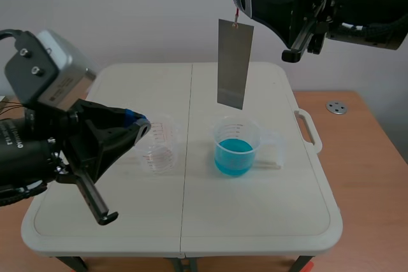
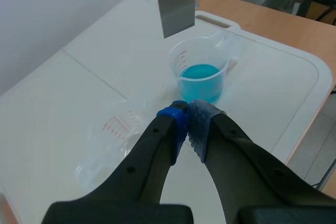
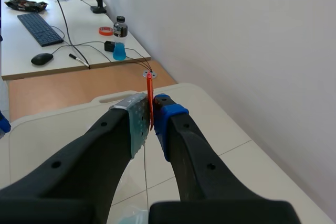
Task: Hold the metal plate by the orange handle, dip it into the blue solution, take it out and point at it, then put the plate back in the beaker on the left.
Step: 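Raise the plate and point at it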
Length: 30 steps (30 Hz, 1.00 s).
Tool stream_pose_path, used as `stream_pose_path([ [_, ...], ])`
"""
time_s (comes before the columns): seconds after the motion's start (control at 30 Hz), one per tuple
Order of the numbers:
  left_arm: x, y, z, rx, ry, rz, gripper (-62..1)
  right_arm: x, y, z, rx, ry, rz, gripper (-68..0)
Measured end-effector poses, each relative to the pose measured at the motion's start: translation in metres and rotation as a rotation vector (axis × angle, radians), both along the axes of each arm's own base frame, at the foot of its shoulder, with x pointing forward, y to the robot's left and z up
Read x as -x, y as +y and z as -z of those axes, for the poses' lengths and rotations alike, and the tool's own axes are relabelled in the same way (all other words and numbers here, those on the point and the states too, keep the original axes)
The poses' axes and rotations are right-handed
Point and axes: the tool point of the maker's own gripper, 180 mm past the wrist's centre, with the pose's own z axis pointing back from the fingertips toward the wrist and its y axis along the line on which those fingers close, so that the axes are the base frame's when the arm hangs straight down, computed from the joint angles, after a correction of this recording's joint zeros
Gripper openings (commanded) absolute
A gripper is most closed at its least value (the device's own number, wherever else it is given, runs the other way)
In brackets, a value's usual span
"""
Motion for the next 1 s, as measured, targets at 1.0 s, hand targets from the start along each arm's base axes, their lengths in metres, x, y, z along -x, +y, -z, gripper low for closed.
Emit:
stream_pose_path([
  [1.0, -0.091, -0.039, 0.060, -0.045, 0.023, -0.097, -58.2, 0.000, 0.000, 0.000, 0.000, 0.000, 0.000, -66.0],
])
